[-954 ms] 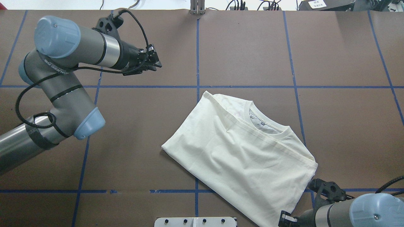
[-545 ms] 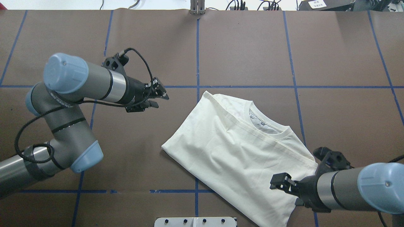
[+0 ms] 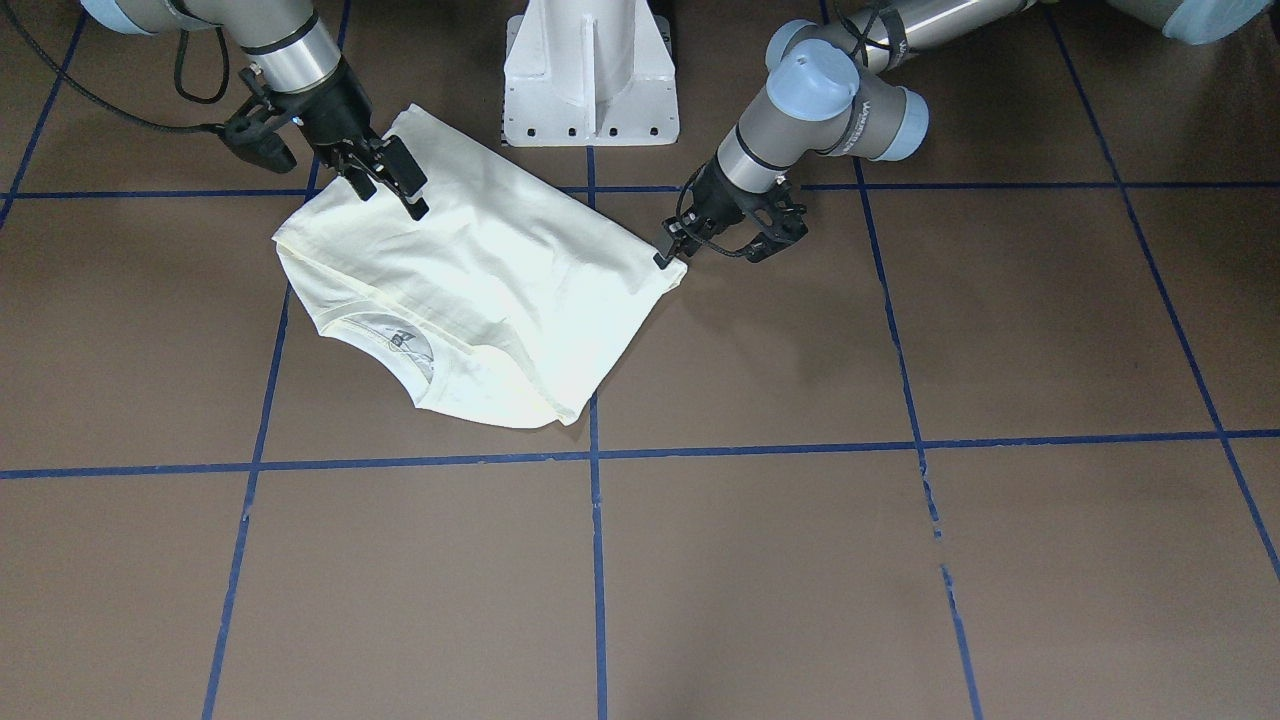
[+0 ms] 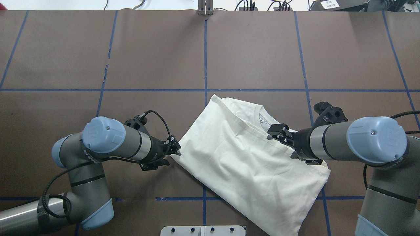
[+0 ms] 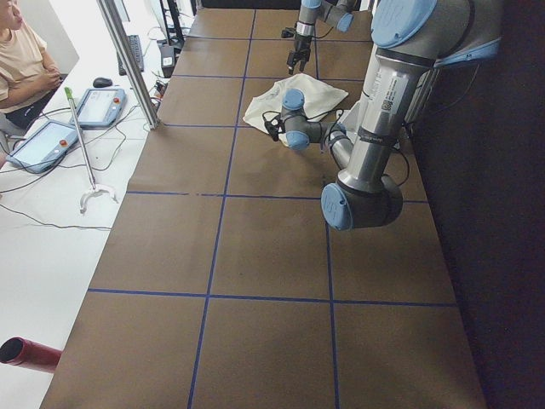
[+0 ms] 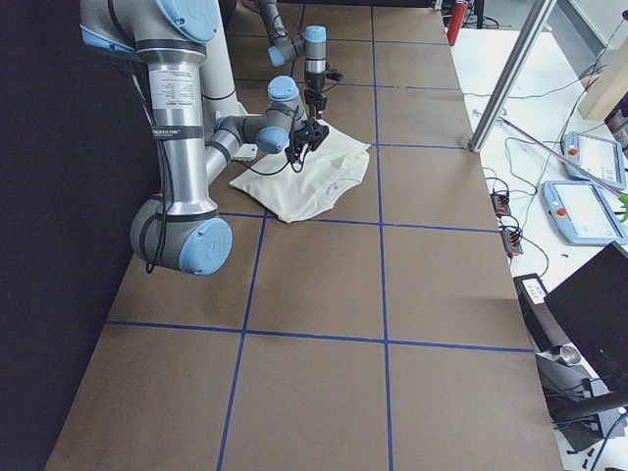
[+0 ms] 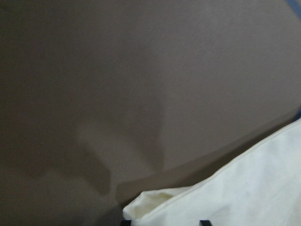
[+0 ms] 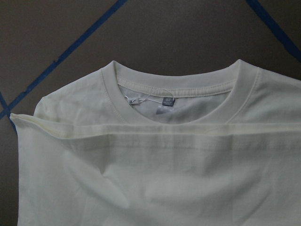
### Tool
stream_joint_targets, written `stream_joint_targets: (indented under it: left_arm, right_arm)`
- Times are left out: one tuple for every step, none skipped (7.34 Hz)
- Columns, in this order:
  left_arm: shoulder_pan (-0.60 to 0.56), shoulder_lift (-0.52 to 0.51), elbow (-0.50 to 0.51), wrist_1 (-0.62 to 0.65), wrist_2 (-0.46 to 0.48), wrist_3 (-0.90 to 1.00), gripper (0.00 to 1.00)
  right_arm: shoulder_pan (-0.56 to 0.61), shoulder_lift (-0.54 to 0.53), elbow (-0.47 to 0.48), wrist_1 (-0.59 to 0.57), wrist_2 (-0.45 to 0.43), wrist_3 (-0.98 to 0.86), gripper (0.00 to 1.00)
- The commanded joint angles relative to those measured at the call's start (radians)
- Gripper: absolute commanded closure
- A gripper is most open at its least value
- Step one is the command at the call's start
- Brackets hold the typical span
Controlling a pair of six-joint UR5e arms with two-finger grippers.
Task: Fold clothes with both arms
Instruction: 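Grasp opposite edges of the folded shirt with both grippers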
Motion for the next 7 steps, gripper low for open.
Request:
stream_joint_targets:
  left_arm:
    - [0.020, -0.004, 0.016, 0.016, 0.026, -0.014, 0.53]
    - [0.020, -0.004, 0.002, 0.029, 0.075, -0.013, 0.90]
    - [0.022, -0.015, -0.001, 0.069, 0.113, -0.003, 1.00]
    - [0.022, -0.015, -0.001, 0.074, 0.145, 0.001, 1.00]
    - [0.014, -0.018, -0.027, 0.079, 0.172, 0.004, 1.00]
    - [0.000, -0.020, -0.041, 0.080, 0.185, 0.039, 1.00]
    - [-0.044, -0.020, -0.042, 0.079, 0.189, 0.120, 1.00]
  right_arm:
    - [0.011, 0.006, -0.008, 0.002, -0.005, -0.022, 0.00]
    - [0.011, 0.006, -0.008, 0.002, -0.005, -0.022, 0.00]
    - [0.011, 0.003, -0.009, 0.002, -0.006, -0.022, 0.00]
    - [0.011, 0.001, -0.011, 0.000, -0.006, -0.022, 0.00]
    - [0.011, 0.001, -0.011, 0.000, -0.005, -0.020, 0.00]
    - [0.011, 0.001, -0.016, 0.000, -0.005, -0.022, 0.00]
    - [0.008, 0.007, -0.029, 0.002, -0.008, -0.019, 0.00]
